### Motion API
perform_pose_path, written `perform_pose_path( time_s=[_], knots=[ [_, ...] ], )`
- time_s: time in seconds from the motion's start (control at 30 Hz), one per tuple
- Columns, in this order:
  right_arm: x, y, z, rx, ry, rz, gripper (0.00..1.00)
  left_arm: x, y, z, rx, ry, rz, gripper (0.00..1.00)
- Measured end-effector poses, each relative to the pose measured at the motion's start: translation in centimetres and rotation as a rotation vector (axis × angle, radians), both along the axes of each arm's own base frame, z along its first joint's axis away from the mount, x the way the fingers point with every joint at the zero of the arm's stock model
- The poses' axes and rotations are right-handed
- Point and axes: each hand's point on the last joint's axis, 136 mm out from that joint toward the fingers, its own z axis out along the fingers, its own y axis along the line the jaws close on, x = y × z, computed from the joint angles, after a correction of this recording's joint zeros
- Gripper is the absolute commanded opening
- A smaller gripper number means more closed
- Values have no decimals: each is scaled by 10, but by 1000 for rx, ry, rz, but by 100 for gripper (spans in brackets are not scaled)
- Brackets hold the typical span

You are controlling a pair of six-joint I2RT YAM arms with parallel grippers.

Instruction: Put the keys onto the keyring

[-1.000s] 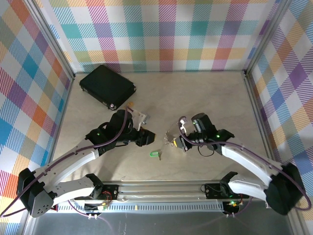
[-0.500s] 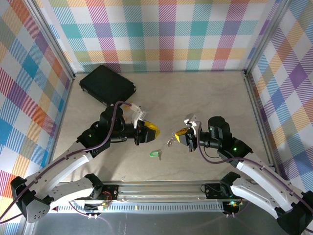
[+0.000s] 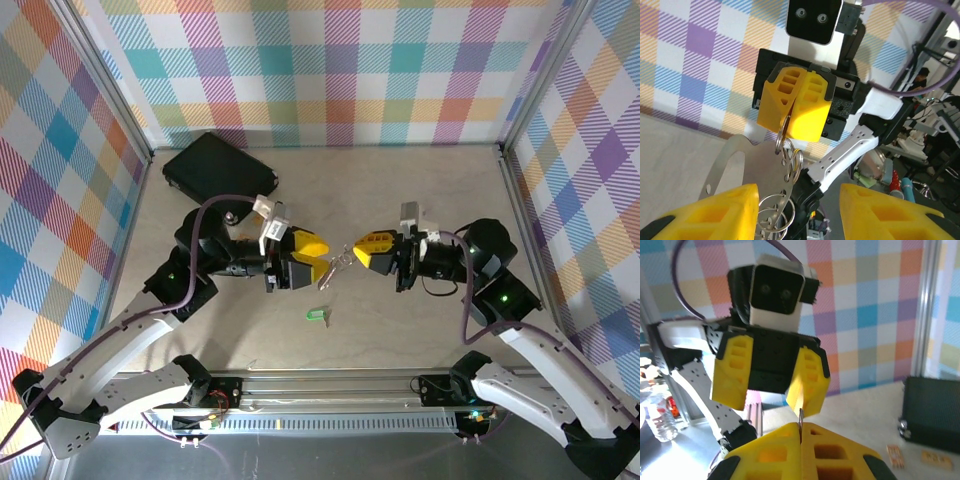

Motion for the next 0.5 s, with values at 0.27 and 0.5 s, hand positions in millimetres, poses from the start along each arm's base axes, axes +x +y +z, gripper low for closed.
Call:
perform_pose_path(
  time_s=[0.27,0.5],
  knots=[
    [-14,1,20,59,-28,85,0,-8,5,31,-72,-54,-17,37],
    [-16,0,24,52,-48,85,0,-5,2,36,-90,-71,-17,36]
  ],
)
